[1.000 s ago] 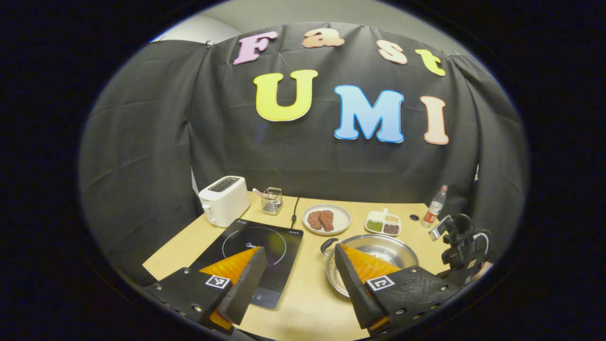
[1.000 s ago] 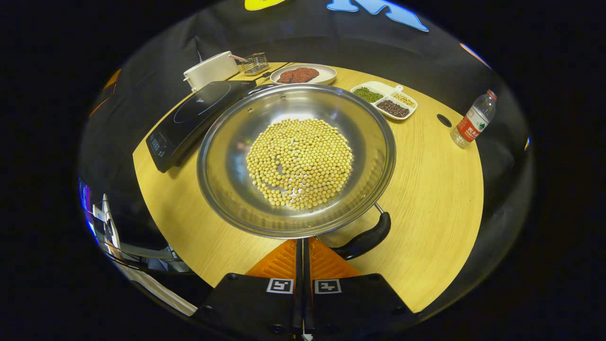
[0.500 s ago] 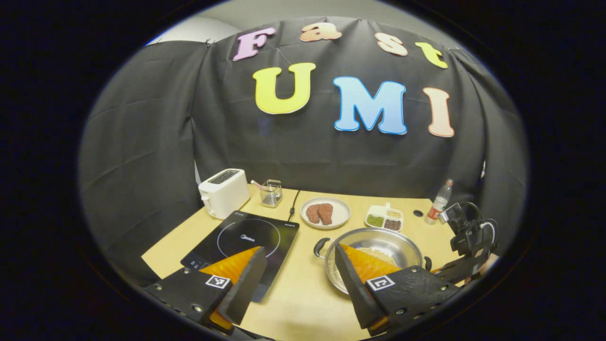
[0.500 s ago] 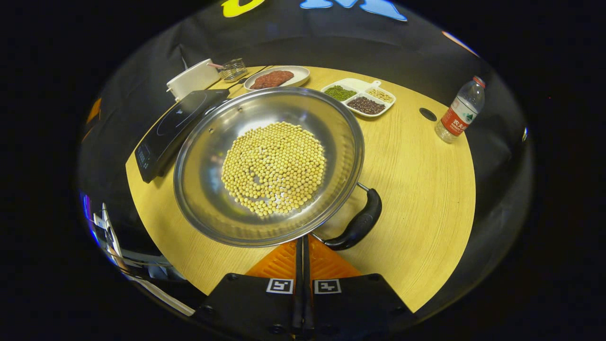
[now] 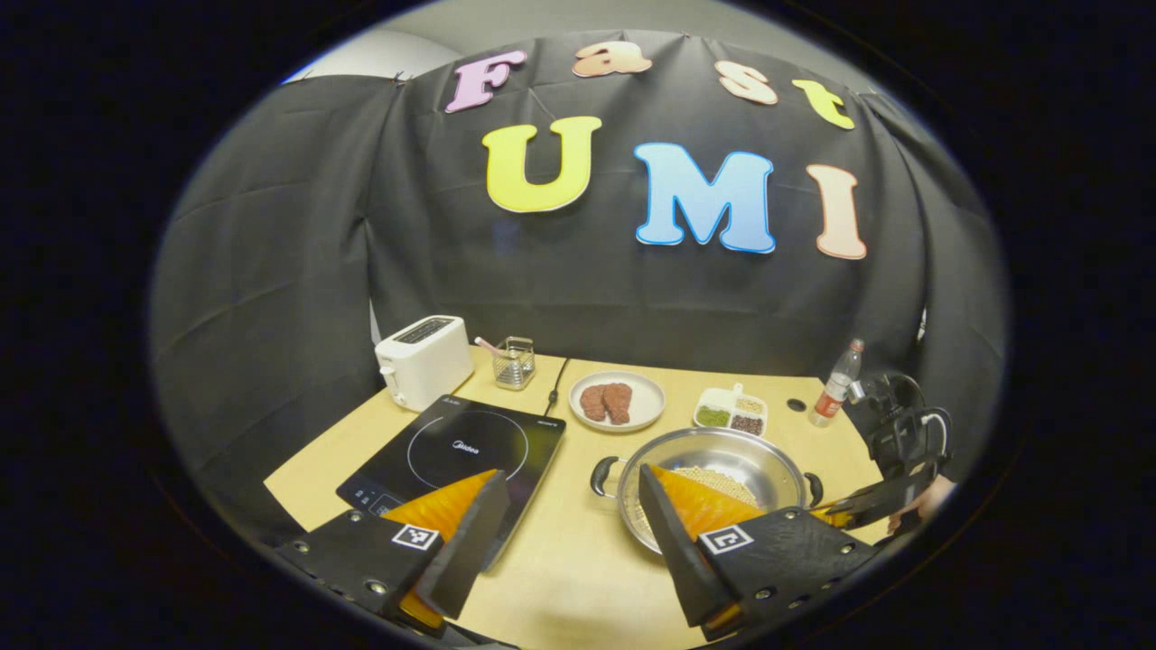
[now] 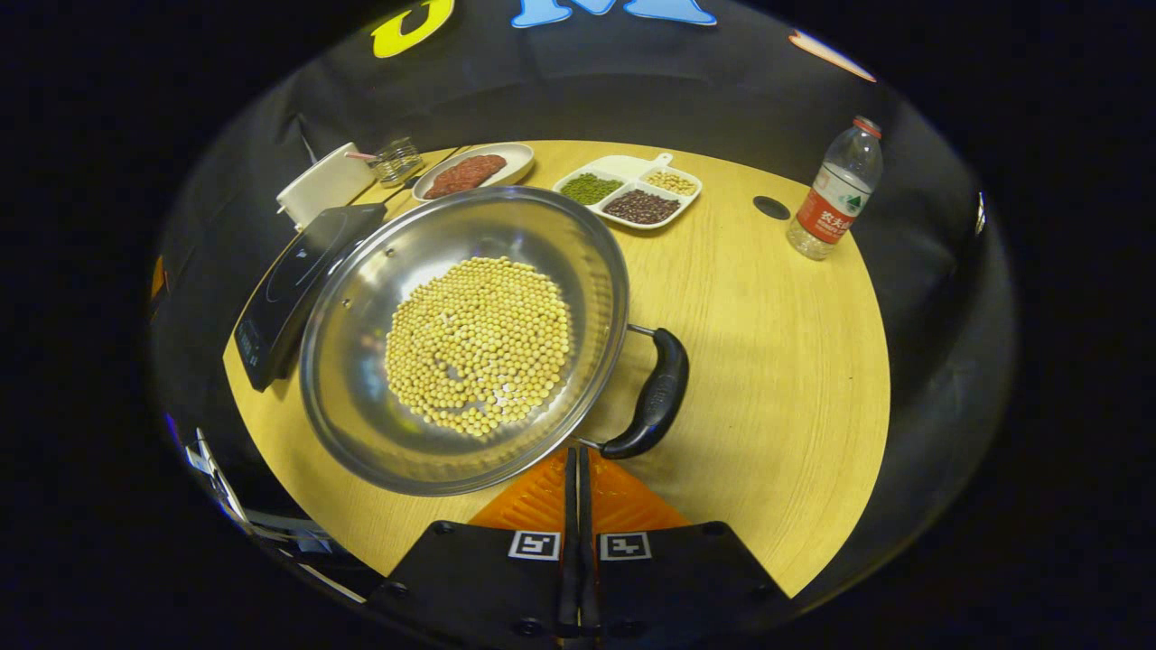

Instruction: First push the handle of the pot to place it horizontally, then grasp the pot with both hands and set it on the induction cooktop.

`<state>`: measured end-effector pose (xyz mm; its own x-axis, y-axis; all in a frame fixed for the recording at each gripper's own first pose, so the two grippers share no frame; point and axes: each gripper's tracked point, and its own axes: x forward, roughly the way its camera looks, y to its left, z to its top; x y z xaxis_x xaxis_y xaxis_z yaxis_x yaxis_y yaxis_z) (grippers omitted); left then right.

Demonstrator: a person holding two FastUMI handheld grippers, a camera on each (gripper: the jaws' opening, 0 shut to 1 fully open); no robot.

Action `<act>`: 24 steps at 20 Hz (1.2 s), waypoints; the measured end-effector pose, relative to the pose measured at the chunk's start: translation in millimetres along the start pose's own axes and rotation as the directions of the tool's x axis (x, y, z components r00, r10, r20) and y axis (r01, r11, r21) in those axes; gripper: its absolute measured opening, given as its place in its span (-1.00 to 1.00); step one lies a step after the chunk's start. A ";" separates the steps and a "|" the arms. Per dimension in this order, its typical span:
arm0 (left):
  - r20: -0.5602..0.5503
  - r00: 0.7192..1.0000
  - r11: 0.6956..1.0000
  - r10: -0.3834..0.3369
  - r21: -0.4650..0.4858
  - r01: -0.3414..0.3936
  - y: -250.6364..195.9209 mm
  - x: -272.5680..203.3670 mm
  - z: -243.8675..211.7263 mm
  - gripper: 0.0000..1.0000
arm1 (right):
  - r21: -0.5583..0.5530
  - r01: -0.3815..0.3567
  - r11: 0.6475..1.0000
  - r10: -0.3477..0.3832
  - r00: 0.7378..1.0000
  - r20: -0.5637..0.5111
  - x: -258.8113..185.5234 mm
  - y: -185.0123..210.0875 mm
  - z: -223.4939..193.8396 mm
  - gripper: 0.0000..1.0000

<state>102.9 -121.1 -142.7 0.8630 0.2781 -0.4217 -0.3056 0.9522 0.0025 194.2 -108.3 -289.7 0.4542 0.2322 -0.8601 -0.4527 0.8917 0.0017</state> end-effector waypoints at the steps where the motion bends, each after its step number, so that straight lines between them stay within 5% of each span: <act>1: -0.001 1.000 1.000 -0.011 0.003 0.011 2.4 2.3 0.8 0.77 | 0.019 0.010 1.000 -0.010 1.000 0.002 -0.5 -2.3 1.7 -0.96; 8: -0.054 0.994 0.994 -0.091 0.048 0.093 16.4 36.5 -14.7 0.77 | 0.151 0.053 0.987 -0.058 0.998 0.026 -6.7 -7.4 10.4 -0.95; 12: -0.119 0.973 0.980 -0.197 0.002 0.199 6.5 76.8 -28.8 0.77 | 0.230 0.045 0.972 -0.075 0.990 0.122 -33.6 -10.3 24.9 -0.89; 13: -0.139 0.965 0.975 -0.222 -0.019 0.221 3.4 87.8 -33.1 0.77 | 0.266 0.032 0.963 -0.075 0.985 0.156 -41.9 -11.5 32.3 -0.30; 14: -0.159 0.956 0.969 -0.247 -0.036 0.244 -0.5 99.6 -37.0 0.77 | 0.301 0.022 0.953 -0.081 0.979 0.187 -47.7 -14.3 39.7 -0.02; 16: -0.193 0.932 0.951 -0.308 -0.054 0.303 -12.8 119.3 -43.9 0.77 | 0.357 -0.001 0.934 -0.094 0.964 0.247 -59.2 -20.9 57.2 0.96; 20: -0.268 0.886 0.926 -0.377 -0.086 0.368 -30.5 158.4 -63.9 0.77 | 0.395 -0.023 0.918 -0.122 0.933 0.338 -58.4 -35.3 87.1 0.96; 24: -0.328 0.848 0.908 -0.417 -0.102 0.407 -50.1 194.5 -87.8 0.77 | 0.378 -0.016 0.926 -0.089 0.962 0.258 -23.4 -35.7 76.4 0.96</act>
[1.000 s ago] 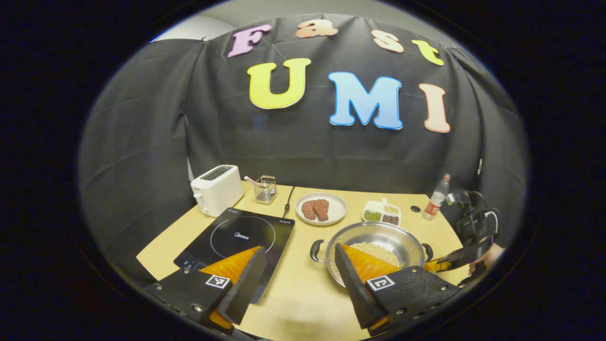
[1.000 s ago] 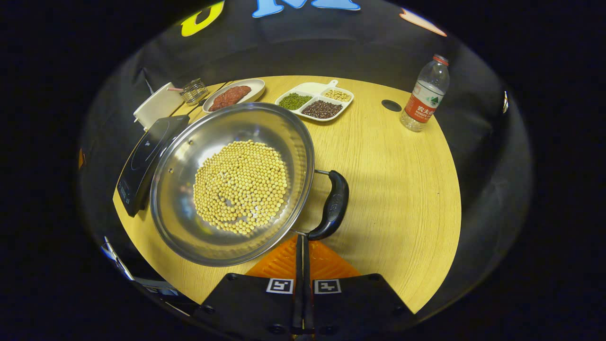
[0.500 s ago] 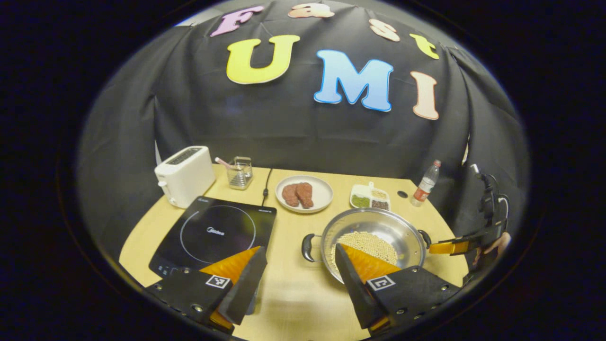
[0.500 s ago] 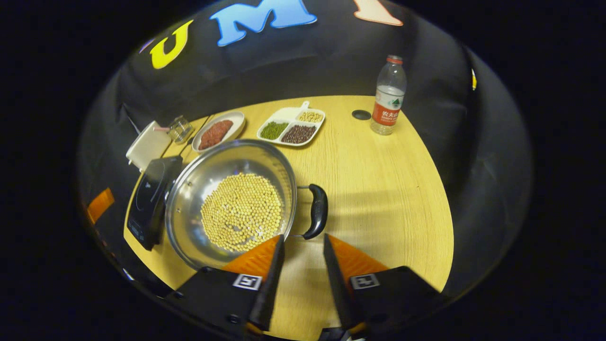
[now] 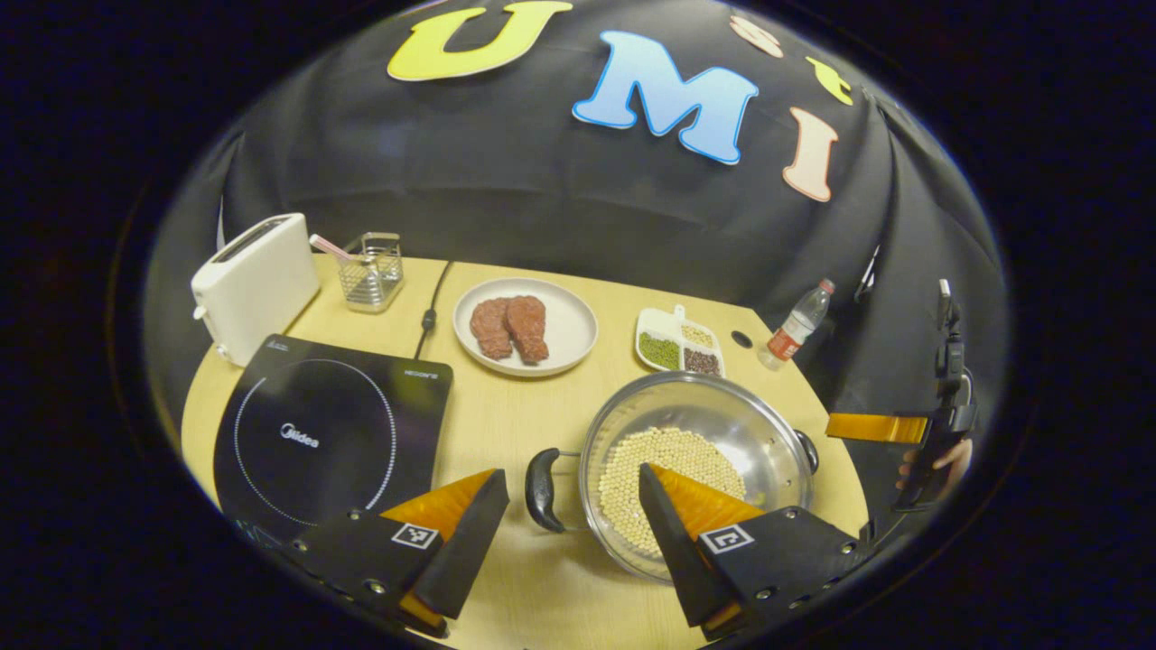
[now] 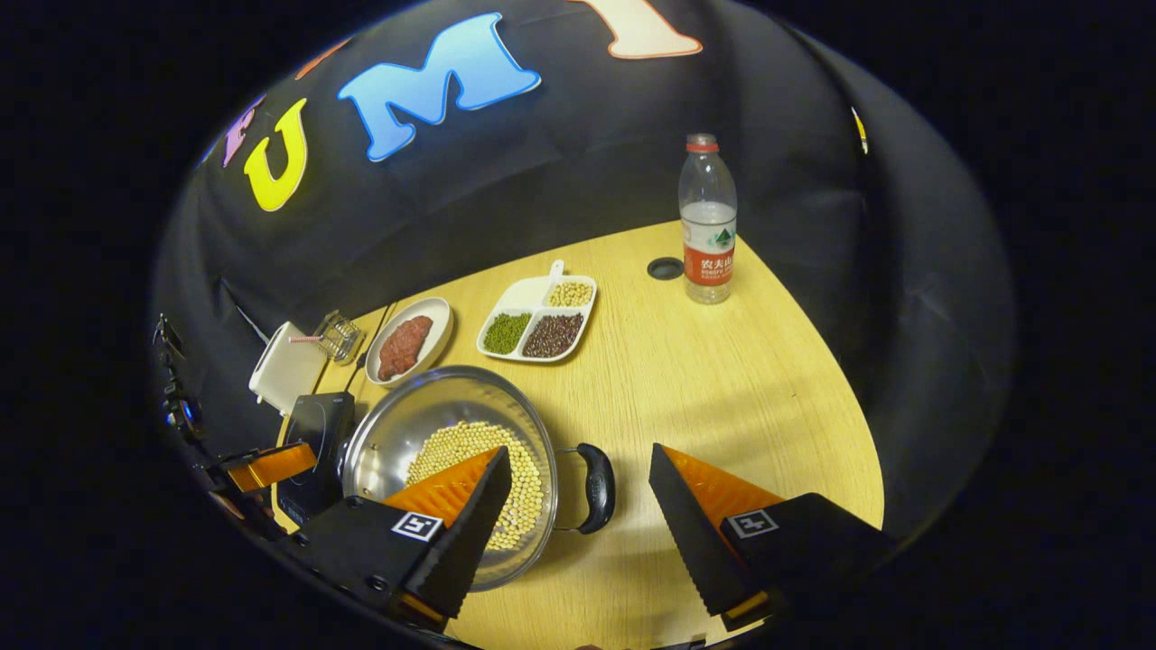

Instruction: First push the handle of the pot to place it horizontally, then grasp the pot with both hands and set it on the induction cooktop.

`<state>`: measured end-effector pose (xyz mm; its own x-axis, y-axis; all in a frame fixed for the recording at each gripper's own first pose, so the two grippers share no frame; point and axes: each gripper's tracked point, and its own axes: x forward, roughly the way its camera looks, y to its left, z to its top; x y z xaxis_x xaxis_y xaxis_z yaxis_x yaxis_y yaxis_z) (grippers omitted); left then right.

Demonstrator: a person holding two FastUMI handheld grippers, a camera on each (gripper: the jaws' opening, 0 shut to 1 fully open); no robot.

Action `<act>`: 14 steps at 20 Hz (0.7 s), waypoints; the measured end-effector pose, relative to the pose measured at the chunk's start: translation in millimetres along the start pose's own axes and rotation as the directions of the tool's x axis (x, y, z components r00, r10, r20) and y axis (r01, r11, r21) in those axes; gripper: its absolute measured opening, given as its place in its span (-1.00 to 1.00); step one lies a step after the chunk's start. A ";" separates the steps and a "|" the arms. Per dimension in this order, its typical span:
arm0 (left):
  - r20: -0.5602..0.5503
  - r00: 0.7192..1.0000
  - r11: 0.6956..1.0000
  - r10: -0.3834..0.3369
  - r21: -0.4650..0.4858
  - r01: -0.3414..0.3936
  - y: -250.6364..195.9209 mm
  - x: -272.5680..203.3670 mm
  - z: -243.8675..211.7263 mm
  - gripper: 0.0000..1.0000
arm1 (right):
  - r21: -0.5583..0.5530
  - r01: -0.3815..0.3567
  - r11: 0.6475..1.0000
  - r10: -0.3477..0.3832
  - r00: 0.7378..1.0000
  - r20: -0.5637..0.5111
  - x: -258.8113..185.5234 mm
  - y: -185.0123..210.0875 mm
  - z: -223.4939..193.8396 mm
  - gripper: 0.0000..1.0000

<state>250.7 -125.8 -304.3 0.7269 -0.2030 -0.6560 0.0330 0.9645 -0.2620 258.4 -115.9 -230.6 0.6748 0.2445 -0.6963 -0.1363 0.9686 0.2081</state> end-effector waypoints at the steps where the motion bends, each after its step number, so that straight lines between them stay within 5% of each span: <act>1: -0.013 1.000 1.000 -0.010 0.007 0.010 -0.2 12.3 -2.0 0.77 | -0.016 -0.001 1.000 0.001 1.000 -0.015 9.1 -1.4 -3.0 0.96; 14: -0.117 0.991 0.998 -0.064 -0.019 0.062 15.3 83.4 -45.6 0.69 | -0.039 -0.026 0.999 0.021 0.991 -0.129 74.1 0.2 -45.2 0.96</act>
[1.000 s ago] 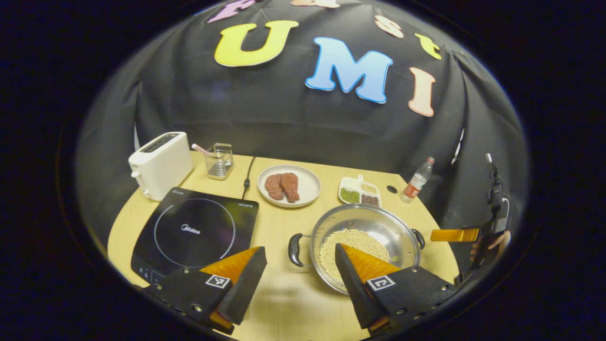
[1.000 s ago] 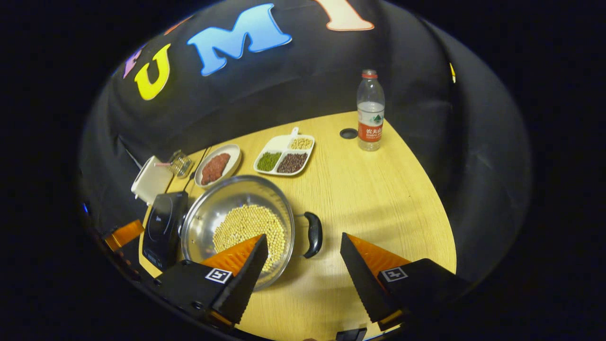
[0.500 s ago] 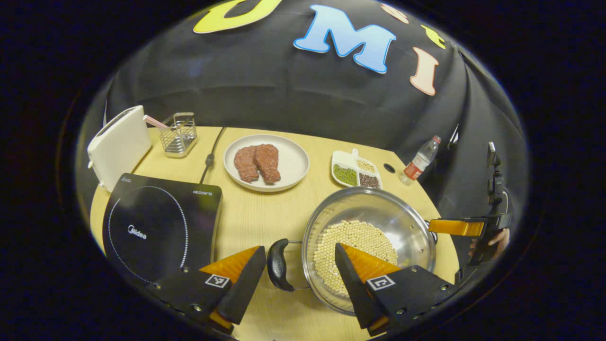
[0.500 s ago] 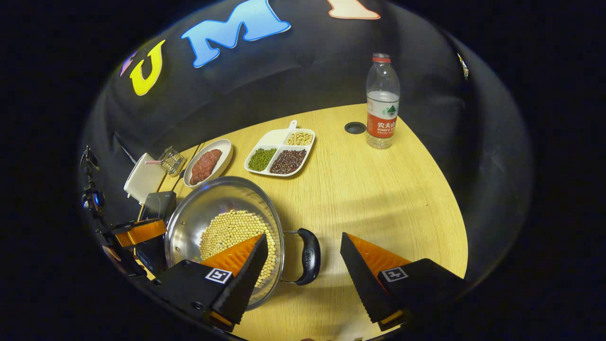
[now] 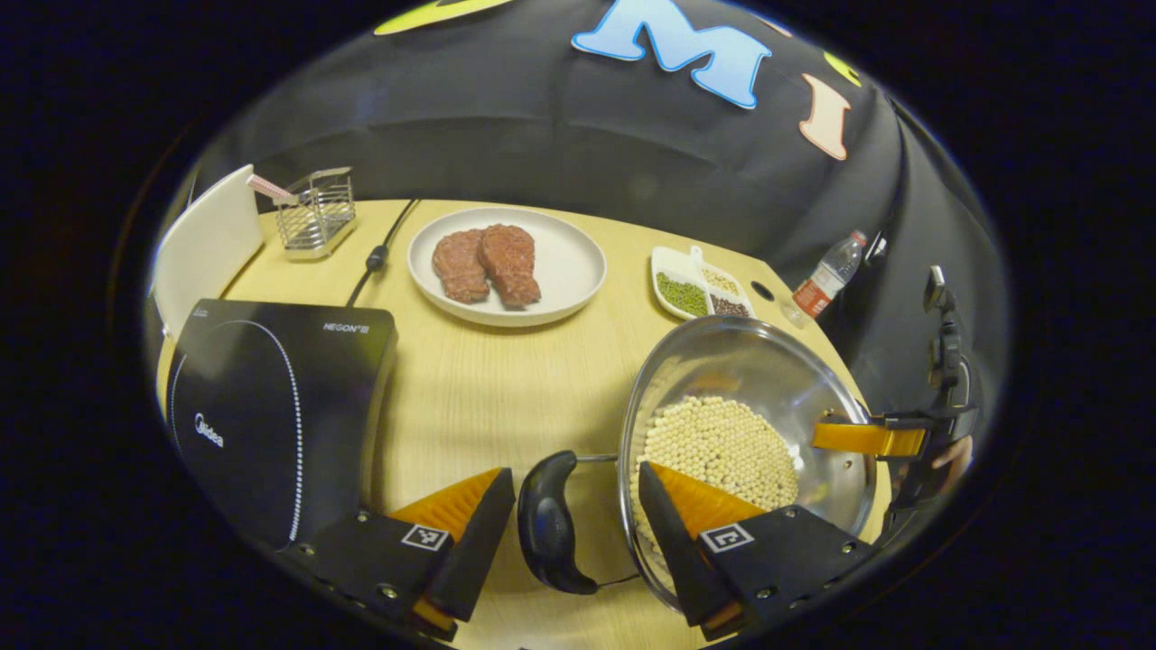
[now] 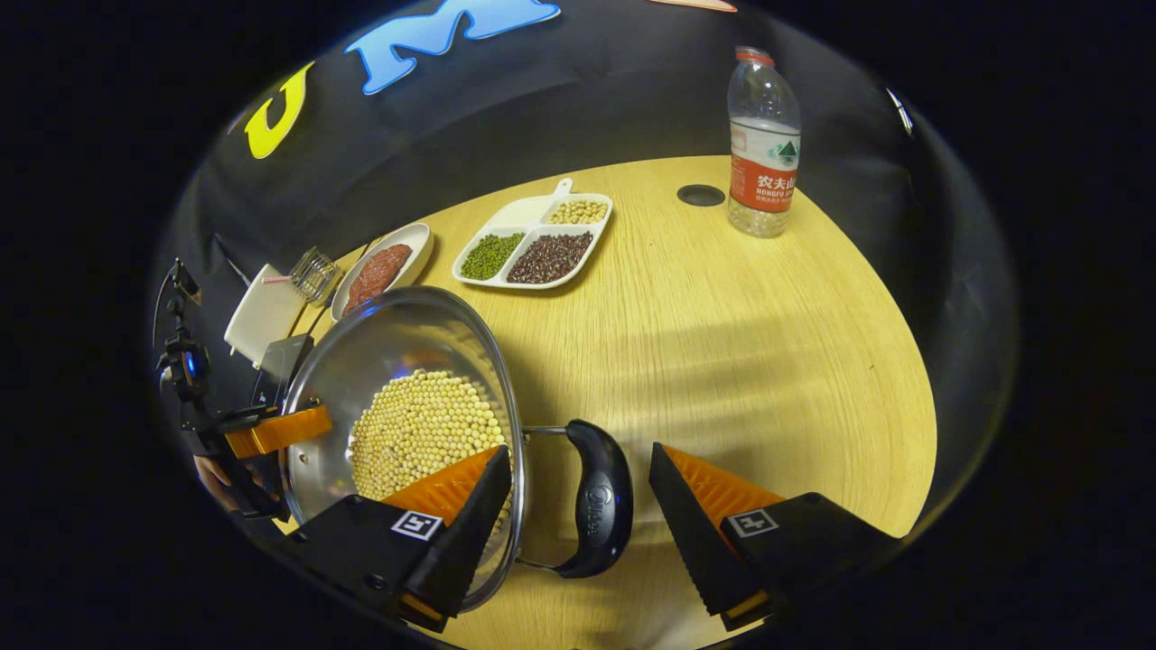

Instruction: First push the handle of the pot to place it horizontally, then grasp the pot with both hands and set it on the induction cooktop.

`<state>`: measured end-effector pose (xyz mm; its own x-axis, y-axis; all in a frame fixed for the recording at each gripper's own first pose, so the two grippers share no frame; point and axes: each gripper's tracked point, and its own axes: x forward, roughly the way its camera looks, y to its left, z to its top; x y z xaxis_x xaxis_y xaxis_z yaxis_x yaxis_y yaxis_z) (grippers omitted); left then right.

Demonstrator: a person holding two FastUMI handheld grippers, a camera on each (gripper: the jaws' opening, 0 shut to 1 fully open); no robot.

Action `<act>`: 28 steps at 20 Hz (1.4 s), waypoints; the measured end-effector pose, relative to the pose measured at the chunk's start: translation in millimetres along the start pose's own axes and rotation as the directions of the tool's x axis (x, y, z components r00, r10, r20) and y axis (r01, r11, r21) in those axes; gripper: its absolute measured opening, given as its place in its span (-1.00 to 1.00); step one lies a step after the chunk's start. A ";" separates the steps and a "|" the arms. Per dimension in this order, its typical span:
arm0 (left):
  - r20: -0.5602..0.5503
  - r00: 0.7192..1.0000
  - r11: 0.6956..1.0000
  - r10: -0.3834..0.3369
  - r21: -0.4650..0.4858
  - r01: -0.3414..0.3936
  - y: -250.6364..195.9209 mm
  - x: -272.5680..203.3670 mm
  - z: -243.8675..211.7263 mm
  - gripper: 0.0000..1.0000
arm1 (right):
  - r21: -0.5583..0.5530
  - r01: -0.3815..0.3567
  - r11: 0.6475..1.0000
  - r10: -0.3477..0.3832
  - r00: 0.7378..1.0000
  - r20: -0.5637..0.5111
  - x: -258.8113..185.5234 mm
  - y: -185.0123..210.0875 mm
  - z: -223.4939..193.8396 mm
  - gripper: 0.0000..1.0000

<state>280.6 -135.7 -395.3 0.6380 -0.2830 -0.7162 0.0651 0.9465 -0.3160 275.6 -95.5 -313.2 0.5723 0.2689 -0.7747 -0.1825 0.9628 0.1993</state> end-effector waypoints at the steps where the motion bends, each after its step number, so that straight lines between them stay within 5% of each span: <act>1: 0.005 1.000 1.000 -0.016 -0.007 0.016 -1.5 2.4 -0.4 0.69 | 0.003 -0.001 1.000 0.001 1.000 0.003 1.9 1.4 1.4 0.96; 2: 0.001 1.000 1.000 -0.012 -0.008 0.012 -0.3 3.9 -2.0 0.69 | 0.005 -0.002 1.000 0.002 1.000 0.022 4.6 2.2 4.6 0.83; 3: 0.018 1.000 0.999 -0.011 -0.031 0.011 -0.8 4.5 0.6 0.42 | 0.015 -0.011 1.000 0.011 1.000 0.020 4.6 5.0 4.7 0.75; 4: 0.018 1.000 0.999 -0.016 -0.044 0.017 -0.2 2.0 2.1 0.15 | 0.024 -0.018 1.000 0.018 1.000 0.011 5.7 8.2 2.5 0.87; 7: 0.011 1.000 0.998 -0.027 -0.051 0.028 -1.1 5.7 -2.9 0.14 | 0.001 0.008 1.000 -0.008 1.000 0.028 8.3 3.0 2.9 0.21; 10: -0.003 0.999 0.997 -0.040 -0.064 0.040 -2.4 7.5 -5.9 0.14 | 0.018 0.006 1.000 -0.006 1.000 0.001 7.3 4.1 0.1 0.28; 19: -0.028 1.000 0.998 -0.011 -0.057 0.010 -6.5 1.4 -16.8 0.07 | 0.015 -0.010 1.000 0.010 1.000 -0.017 0.1 3.2 -10.6 0.07; 28: -0.038 0.999 0.997 -0.001 -0.076 -0.002 -27.5 -89.5 -59.5 0.12 | -0.001 0.011 1.000 -0.011 1.000 -0.029 -76.3 18.5 -60.6 0.07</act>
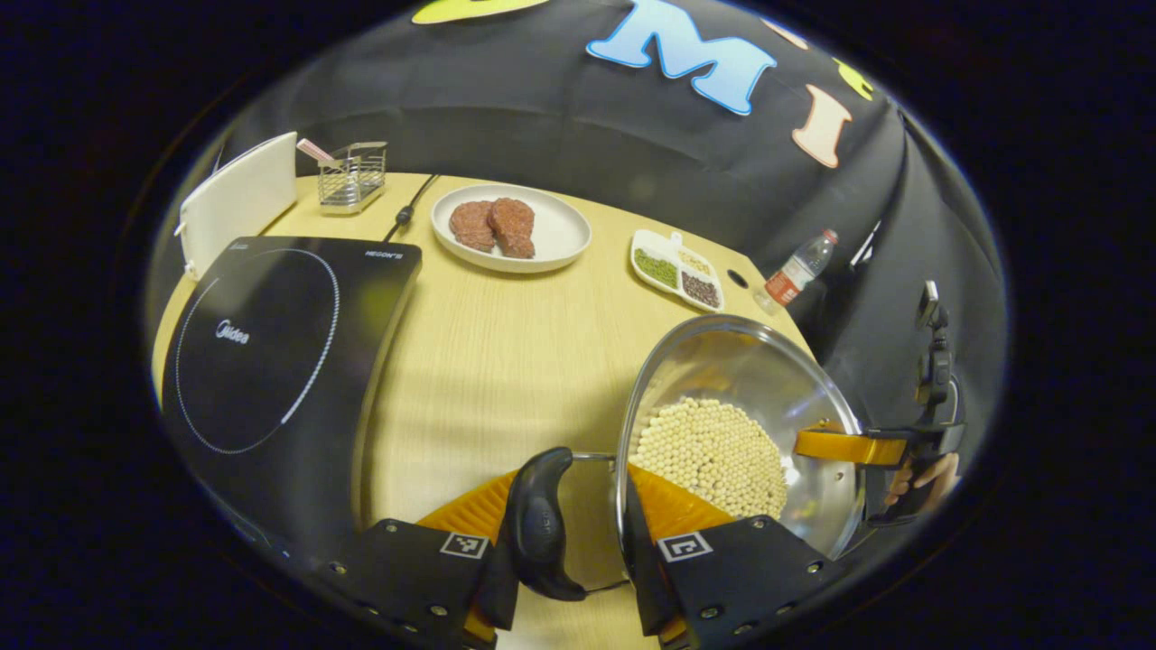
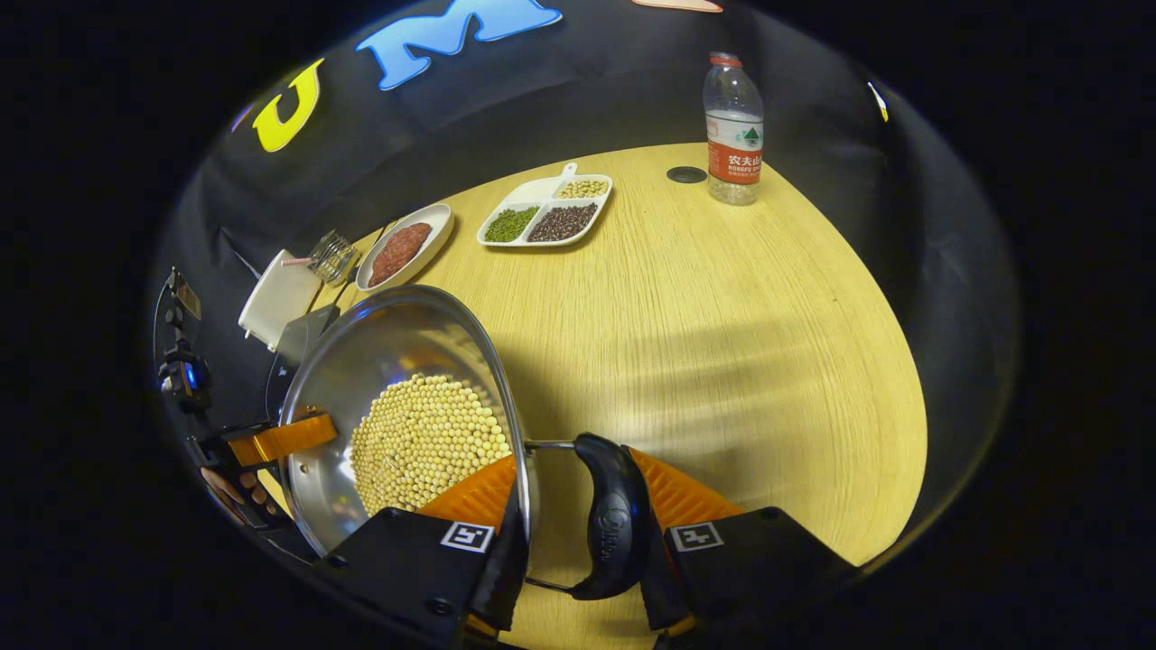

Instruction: First push the handle of the pot to place it horizontally, then grasp the pot with both hands and set it on the induction cooktop.

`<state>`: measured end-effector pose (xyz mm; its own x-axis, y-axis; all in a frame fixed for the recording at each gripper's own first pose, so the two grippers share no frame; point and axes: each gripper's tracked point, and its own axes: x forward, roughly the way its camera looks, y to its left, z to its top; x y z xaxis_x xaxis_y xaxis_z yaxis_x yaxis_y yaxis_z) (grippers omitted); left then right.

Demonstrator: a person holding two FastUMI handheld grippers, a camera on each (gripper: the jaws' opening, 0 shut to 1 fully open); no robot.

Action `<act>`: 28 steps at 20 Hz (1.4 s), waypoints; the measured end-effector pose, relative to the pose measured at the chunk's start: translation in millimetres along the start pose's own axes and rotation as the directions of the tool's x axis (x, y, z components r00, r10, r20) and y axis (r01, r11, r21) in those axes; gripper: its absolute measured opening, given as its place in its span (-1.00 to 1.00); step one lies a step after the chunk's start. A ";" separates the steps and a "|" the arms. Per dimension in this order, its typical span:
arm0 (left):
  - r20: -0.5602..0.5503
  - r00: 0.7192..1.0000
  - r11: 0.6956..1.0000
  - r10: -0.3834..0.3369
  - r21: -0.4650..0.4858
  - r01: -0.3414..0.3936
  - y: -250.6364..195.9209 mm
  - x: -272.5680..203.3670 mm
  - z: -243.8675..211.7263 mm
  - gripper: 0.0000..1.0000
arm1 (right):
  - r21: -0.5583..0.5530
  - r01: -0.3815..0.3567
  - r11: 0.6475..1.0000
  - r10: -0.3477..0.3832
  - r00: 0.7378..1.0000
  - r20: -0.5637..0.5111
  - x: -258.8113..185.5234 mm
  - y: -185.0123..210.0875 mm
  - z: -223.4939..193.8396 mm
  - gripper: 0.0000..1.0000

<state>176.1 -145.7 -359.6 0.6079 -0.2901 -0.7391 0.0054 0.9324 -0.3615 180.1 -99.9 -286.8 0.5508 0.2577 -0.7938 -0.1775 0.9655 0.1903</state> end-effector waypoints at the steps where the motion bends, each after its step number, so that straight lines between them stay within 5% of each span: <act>1: -0.002 1.000 1.000 -0.005 -0.011 0.005 -0.8 -10.4 -5.5 0.05 | 0.005 -0.001 1.000 0.001 1.000 -0.003 -7.7 3.9 -3.5 0.07; 13: 0.046 0.999 0.998 0.022 -0.067 -0.019 41.8 -112.7 -20.1 0.12 | -0.059 -0.026 0.998 0.026 1.000 0.004 -59.6 76.6 -24.8 0.07; 22: 0.082 0.996 0.995 0.034 -0.100 -0.026 116.4 -151.5 -9.8 0.12 | -0.099 -0.037 0.994 0.038 0.999 0.002 -51.8 153.3 -24.1 0.07; 24: 0.087 0.995 0.993 0.037 -0.112 -0.027 139.5 -155.8 -2.2 -0.02 | -0.109 -0.038 0.993 0.040 0.999 0.009 -47.0 174.7 -19.6 0.07; 28: 0.104 0.994 0.993 0.041 -0.116 -0.029 189.5 -170.2 10.8 0.11 | -0.116 -0.063 0.991 0.066 0.998 0.020 -32.9 222.8 -11.8 0.07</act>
<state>82.2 82.7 -296.1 0.6871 -0.2274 -0.6900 -0.1039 0.9092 -0.4031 112.8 106.3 -225.1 0.5541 0.3217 -0.7678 -0.3055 0.9365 0.1718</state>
